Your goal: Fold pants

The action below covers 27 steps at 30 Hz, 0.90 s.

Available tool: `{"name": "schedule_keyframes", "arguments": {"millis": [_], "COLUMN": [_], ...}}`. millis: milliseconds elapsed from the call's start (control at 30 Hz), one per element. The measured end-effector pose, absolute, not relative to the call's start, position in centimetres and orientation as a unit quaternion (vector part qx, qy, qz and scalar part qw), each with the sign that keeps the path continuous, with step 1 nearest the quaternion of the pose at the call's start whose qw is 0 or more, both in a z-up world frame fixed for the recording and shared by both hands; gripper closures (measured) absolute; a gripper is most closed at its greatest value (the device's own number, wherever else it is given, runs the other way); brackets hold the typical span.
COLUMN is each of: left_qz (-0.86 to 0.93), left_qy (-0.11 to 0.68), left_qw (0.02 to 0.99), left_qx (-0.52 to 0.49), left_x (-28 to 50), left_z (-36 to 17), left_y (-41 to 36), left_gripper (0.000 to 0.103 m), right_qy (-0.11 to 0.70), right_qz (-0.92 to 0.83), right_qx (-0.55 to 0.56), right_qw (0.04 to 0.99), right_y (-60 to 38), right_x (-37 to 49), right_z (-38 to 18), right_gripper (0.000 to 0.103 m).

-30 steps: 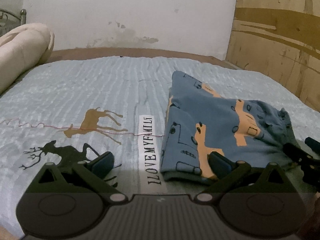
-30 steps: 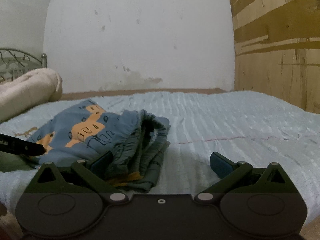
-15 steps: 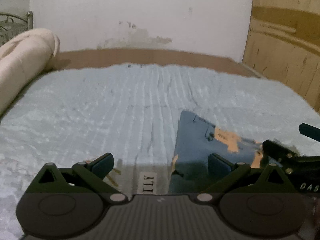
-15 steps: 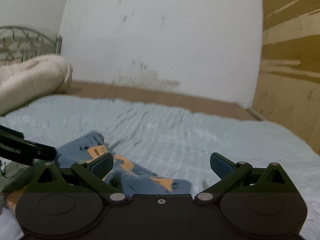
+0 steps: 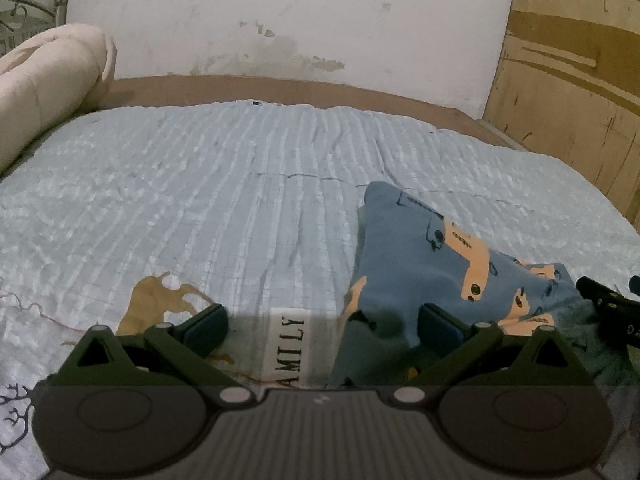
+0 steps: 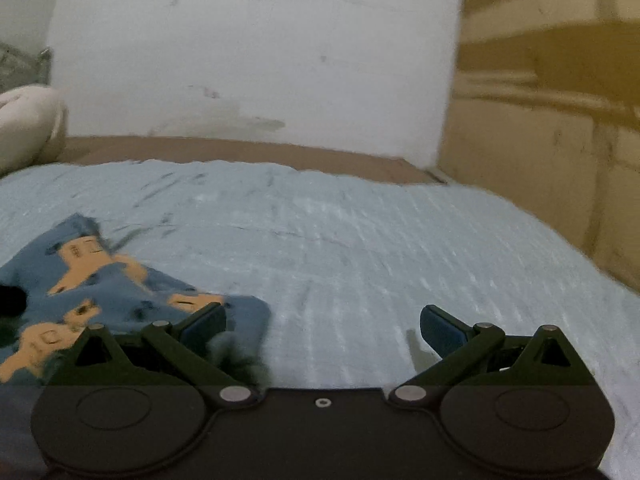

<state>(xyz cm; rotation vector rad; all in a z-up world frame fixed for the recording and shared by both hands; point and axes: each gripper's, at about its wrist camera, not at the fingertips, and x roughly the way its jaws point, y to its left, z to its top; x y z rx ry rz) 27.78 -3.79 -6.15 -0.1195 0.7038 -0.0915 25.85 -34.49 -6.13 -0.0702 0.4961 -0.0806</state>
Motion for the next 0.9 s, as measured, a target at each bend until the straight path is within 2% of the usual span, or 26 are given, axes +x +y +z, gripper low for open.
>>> {"name": "schedule_keyframes", "arguments": {"millis": [267, 533, 700, 900], "left_qz": [-0.043, -0.043, -0.046, -0.044], "left_qy": [0.345, 0.345, 0.342, 0.331], "left_qw": [0.936, 0.936, 0.936, 0.94], "left_qx": [-0.057, -0.059, -0.065, -0.065], "left_x": [27.7, 27.8, 27.6, 27.3], "left_z": [-6.0, -6.0, -6.2, -6.5], "left_y": [-3.9, -3.8, -3.7, -3.7], "left_gripper": [0.0, 0.0, 0.0, 0.0], "right_qy": [0.235, 0.154, 0.209, 0.212], "right_qz": [-0.035, 0.004, 0.034, 0.027], "right_qx": [-0.01, 0.002, -0.012, 0.075], "right_qw": [0.971, 0.988, 0.977, 0.974], "right_y": [-35.3, -35.2, -34.9, -37.6], "right_x": [25.2, 21.5, 20.6, 19.5], "right_z": [-6.6, -4.1, -6.2, -7.3], "right_gripper": [0.001, 0.001, 0.001, 0.001]}}
